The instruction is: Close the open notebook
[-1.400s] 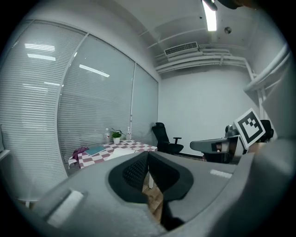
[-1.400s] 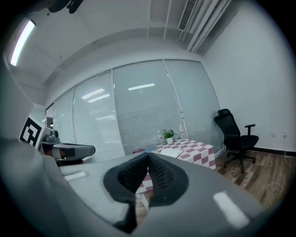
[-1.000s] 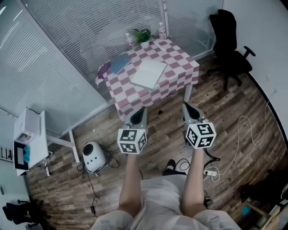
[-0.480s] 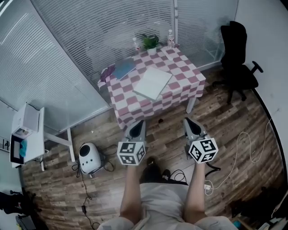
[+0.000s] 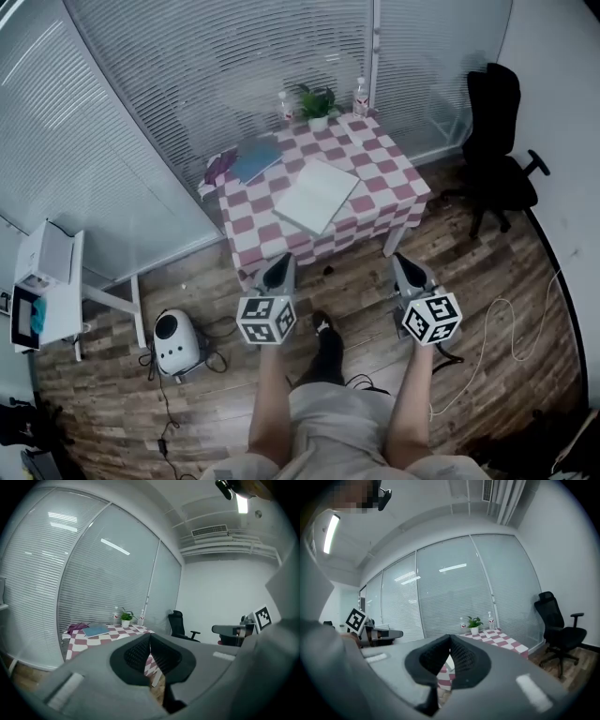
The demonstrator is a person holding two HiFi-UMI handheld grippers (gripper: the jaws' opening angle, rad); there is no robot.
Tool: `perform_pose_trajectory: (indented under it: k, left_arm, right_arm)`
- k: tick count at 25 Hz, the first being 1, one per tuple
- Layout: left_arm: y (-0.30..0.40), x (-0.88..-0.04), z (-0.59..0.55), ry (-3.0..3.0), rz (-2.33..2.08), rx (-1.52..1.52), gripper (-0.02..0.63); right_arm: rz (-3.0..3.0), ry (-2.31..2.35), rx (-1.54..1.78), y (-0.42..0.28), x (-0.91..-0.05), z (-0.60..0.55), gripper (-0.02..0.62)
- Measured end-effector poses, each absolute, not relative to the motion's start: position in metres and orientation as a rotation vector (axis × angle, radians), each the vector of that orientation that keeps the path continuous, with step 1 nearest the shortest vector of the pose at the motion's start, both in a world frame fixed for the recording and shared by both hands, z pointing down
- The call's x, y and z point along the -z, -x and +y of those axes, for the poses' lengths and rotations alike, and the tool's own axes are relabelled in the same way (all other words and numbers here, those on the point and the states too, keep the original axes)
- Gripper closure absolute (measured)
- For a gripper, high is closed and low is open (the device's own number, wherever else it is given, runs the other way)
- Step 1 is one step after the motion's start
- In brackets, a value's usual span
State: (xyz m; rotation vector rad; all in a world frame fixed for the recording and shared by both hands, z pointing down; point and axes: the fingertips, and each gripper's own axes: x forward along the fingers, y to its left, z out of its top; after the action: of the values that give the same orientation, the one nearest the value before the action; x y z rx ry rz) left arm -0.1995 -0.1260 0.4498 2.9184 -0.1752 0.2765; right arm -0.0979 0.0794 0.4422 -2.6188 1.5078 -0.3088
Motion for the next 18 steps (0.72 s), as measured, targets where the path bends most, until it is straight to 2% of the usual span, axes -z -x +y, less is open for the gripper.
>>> perform_pose_trajectory:
  k: [11,18]
  left_arm:
    - [0.051,-0.450,-0.204,-2.867,-0.218,-0.238,0.598]
    - [-0.011,-0.458,-0.268,-2.849,-0.284,-0.276,0.598]
  right_arm:
    - [1.596,2.649,0.318,-0.047,-0.430,0.013,0.595]
    - [1.719,2.639,0.375,-0.125,-0.438,-0.061,0.595]
